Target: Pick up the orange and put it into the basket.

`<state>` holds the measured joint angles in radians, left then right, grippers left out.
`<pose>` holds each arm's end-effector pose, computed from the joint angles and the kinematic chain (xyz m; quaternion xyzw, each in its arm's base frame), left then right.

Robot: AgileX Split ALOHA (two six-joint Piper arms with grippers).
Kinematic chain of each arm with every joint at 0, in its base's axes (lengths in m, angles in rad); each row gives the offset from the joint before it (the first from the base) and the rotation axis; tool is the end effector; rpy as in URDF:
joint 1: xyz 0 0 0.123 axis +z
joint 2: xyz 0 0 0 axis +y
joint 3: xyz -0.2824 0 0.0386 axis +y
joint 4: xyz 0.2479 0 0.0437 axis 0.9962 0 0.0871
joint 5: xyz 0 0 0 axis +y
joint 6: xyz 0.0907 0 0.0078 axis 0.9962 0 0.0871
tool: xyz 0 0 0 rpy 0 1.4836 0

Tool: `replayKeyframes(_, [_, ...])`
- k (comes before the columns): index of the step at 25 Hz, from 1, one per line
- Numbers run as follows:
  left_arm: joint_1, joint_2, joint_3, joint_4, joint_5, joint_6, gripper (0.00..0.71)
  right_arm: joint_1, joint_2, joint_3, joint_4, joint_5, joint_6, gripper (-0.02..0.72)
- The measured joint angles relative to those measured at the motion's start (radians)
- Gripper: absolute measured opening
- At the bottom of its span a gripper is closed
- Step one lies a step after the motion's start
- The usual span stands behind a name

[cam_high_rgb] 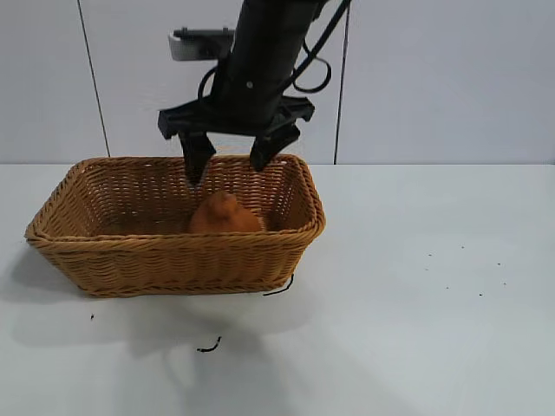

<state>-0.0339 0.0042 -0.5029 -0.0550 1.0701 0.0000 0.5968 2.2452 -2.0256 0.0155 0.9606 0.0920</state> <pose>-0.0051 -0.0042 0.2773 0.0157 0.8555 -0.0362 0.5162 0.4127 0.2818 0.2272 -0.2399 0.9415 0.0867 0.2203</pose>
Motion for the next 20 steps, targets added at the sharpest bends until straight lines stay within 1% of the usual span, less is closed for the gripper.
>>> replayKeyframes(2, [0.000,0.000,0.000,0.000,0.000,0.000,0.639,-0.019,-0.001,-0.061,-0.031,0.052,0.005,0.590])
replayKeyframes(5, [0.000,0.000,0.000,0.000,0.000,0.000,0.639,-0.077,-0.001,-0.107,-0.057,0.107,0.008,0.592])
replayKeyframes(8, [0.000,0.000,0.000,0.000,0.000,0.000,0.639,-0.173,-0.001,-0.111,-0.067,0.149,0.006,0.592])
replayKeyframes(15, [0.000,0.000,0.000,0.000,-0.001,0.000,0.639,-0.435,-0.001,-0.111,-0.076,0.195,0.003,0.592])
replayKeyframes(18, [0.000,0.000,0.000,0.000,-0.001,0.000,0.639,-0.528,-0.001,-0.111,-0.077,0.213,0.002,0.592])
replayKeyframes(20, [0.000,0.000,0.000,0.000,-0.001,0.000,0.639,-0.569,-0.001,-0.111,-0.077,0.235,-0.005,0.592])
